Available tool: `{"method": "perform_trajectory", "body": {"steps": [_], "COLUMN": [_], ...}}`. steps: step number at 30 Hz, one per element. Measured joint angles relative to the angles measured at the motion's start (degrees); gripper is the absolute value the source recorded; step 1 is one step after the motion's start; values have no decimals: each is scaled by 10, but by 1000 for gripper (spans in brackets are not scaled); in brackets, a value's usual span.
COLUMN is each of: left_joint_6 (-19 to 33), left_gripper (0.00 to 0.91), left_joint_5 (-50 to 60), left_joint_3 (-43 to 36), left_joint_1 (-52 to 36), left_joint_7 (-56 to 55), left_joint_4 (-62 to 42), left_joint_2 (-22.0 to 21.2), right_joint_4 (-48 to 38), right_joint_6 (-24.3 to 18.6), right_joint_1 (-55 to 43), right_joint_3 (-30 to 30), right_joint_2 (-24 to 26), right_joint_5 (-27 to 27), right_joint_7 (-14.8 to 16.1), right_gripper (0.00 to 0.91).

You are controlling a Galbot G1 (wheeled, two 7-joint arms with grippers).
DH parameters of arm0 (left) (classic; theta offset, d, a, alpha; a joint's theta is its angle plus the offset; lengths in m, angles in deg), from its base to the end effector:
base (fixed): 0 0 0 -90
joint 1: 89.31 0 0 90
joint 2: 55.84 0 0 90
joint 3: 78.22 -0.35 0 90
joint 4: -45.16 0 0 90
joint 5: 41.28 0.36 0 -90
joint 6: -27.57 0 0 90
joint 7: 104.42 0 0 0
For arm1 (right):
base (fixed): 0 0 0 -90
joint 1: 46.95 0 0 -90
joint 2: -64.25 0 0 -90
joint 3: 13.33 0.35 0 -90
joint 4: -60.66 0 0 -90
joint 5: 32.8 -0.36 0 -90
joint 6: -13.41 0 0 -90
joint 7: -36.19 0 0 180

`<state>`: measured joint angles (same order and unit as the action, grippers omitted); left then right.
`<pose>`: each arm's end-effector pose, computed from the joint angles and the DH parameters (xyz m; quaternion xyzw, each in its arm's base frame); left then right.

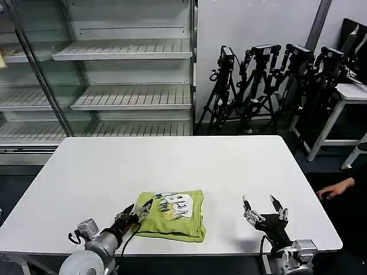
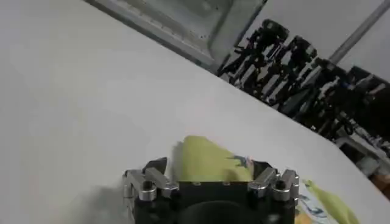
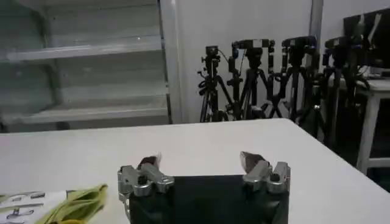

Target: Fold and organize the clothes.

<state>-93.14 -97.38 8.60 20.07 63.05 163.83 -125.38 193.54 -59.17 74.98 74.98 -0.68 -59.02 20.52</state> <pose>0.2404 0.0456 -0.2671 -0.1031 -0.9254 0.2576 0.2582 0.1717 -0.0375 -0.2230 0.0321 -0.9944 -0.0229 0.0985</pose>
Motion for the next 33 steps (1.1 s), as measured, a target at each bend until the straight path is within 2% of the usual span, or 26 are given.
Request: {"method": "perform_trajectory", "body": {"steps": [2, 3, 4, 5, 33], "left_joint_6": [0, 0, 0, 0, -5], "left_gripper": [494, 161, 50, 20, 20], "left_joint_5": [-7, -12, -16, -20, -127], "left_joint_3": [-2, -3, -3, -2, 13], "left_joint_1": [-2, -3, -5, -6, 3], "left_joint_7": [1, 1, 1, 1, -13], "left_joint_4": [-4, -7, -9, -11, -23], "left_joint_2": [-6, -9, -12, -14, -65], "right_joint_4": [1, 2, 3, 4, 28], "right_joint_6": [0, 0, 0, 0, 0], "right_joint_1": [0, 1, 2, 3, 18], "right_joint_3": [1, 2, 4, 5, 17], "right_joint_2": [0, -1, -1, -1, -17], "right_joint_5": [0, 0, 0, 0, 1], "right_joint_7": [0, 0, 0, 0, -2], "right_gripper": [907, 907, 907, 907, 907]}}
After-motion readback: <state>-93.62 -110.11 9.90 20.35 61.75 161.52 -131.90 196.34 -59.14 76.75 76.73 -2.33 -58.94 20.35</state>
